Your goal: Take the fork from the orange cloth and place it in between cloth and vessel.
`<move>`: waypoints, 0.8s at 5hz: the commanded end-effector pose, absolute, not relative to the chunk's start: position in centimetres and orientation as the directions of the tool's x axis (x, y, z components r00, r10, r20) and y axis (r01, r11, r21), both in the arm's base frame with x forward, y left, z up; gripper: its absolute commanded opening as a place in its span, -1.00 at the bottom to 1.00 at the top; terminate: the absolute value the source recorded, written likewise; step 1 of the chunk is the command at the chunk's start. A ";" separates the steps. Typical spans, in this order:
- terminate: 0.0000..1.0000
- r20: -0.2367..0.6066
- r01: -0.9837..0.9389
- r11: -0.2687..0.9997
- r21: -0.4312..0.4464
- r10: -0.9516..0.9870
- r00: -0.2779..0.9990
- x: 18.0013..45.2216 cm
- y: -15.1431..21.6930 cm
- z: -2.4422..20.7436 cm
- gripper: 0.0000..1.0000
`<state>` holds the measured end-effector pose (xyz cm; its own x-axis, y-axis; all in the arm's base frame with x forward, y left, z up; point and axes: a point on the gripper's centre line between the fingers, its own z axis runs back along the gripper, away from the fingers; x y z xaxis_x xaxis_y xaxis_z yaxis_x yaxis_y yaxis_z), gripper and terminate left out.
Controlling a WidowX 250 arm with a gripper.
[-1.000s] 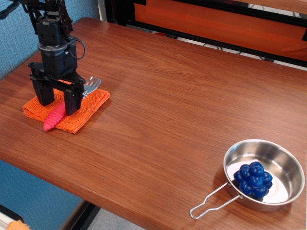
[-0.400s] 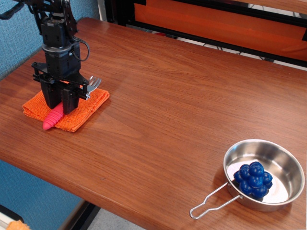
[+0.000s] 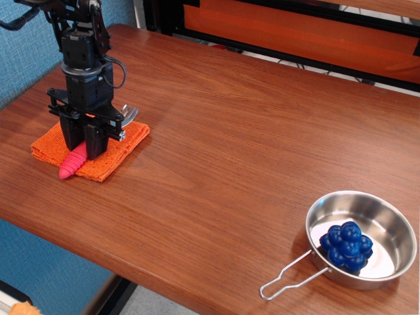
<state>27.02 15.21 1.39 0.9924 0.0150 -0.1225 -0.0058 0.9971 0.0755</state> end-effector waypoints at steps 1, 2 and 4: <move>-1.00 -0.010 -0.011 0.992 0.123 0.012 1.000 28.0 15.2 6.7 -1.00; -1.00 0.007 -0.018 0.988 0.153 0.017 1.000 28.5 14.7 8.4 -1.00; -1.00 0.062 0.007 0.993 0.121 -0.015 0.998 28.9 7.8 9.5 -1.00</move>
